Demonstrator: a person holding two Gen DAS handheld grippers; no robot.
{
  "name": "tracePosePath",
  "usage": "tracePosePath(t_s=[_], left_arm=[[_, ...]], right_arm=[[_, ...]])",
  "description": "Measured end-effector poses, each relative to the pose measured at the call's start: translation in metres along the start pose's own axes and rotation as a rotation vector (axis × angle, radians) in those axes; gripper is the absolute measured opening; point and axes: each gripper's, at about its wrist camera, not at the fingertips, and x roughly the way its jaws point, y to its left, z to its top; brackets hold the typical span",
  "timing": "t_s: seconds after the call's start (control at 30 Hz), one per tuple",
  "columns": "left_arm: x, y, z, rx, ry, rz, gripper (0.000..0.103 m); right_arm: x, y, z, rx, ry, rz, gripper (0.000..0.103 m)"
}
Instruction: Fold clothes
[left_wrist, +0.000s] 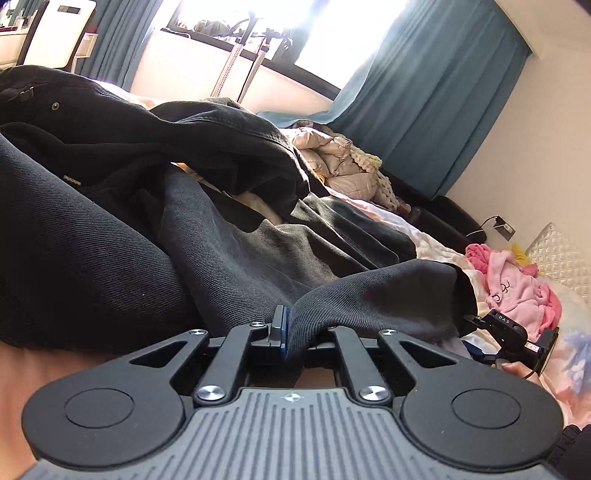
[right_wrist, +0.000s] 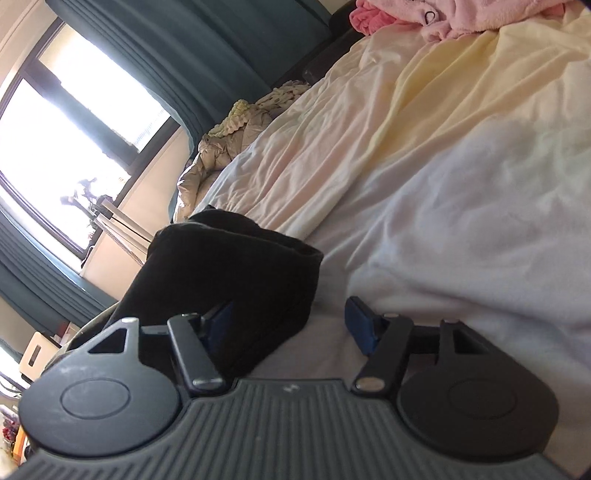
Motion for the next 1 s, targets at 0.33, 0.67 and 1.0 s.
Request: tracePosePath(t_s=[0.33,0.67,1.0], left_arm=[[0.011,0.004,-0.002,0.048,-0.009,0.025,0.008],[-0.011,-0.032,-0.004,0.197,-0.044,-0.166,0.008],[0.007,-0.035,-0.019,0.249,0.064,-0.122,0.009]], right_arm=[[0.01,0.038,0.006,-0.092,-0.162,0.072,0.012],[-0.067,-0.02,0.007,0.279,-0.317,-0.113,0.011],[-0.119,-0.055,-0.001,0.483,-0.374,-0.21,0.011]])
